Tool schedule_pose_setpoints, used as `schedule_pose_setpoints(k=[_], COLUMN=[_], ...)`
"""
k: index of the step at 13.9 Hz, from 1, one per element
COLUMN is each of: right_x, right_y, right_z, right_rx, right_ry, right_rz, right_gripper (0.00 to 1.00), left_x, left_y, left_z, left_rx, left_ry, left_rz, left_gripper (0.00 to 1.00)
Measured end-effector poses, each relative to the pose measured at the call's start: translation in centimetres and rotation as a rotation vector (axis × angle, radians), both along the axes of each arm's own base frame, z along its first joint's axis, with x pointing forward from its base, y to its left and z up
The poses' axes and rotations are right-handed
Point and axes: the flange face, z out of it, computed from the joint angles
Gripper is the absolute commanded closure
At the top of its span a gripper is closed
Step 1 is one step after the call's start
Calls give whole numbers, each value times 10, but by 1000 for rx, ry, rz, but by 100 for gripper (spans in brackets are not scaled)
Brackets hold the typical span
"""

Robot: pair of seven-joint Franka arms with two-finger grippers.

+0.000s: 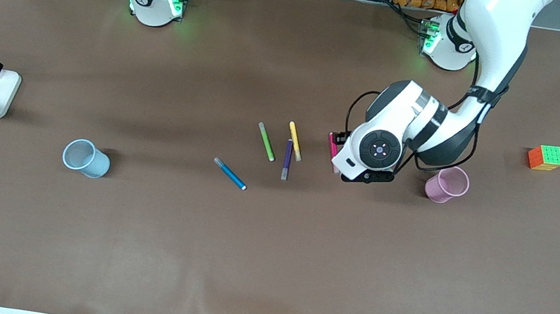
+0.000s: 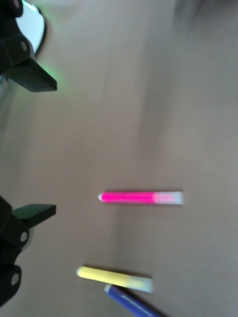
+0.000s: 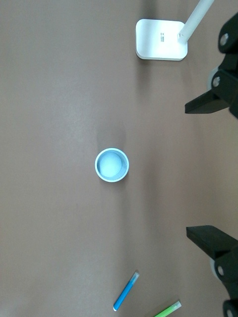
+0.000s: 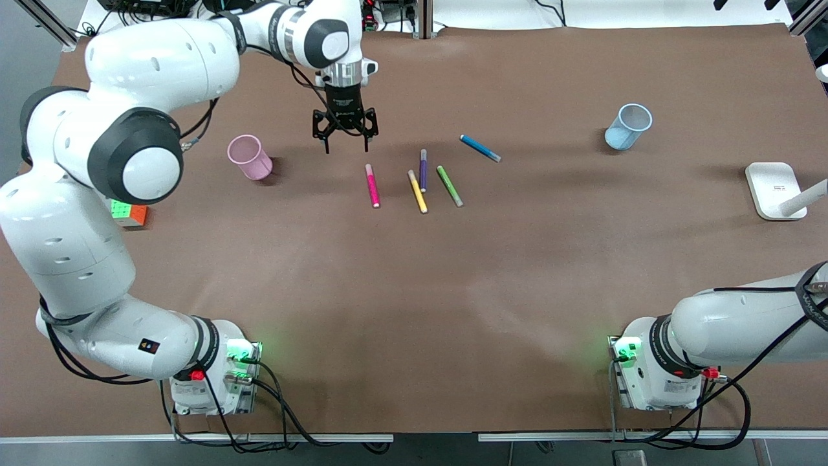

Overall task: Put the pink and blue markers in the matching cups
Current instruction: 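Move the left gripper over the pink marker and lower it, then close the left gripper on the pink marker's body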

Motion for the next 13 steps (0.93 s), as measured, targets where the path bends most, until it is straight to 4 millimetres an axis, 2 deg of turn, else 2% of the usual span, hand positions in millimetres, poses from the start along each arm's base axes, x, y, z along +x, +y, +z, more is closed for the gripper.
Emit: schedule_pose_setpoints(k=[9, 13], right_x=[0, 0], right_y=[0, 0], right_z=[0, 0], right_rx=[0, 0], right_ry=[0, 1], right_rz=[0, 0], right_gripper=[0, 0], left_x=[0, 2], left_y=[-5, -8], left_z=[-64, -71], left_rx=[-3, -12], left_ry=[-24, -34], left_rz=[74, 107], left_gripper=[0, 0])
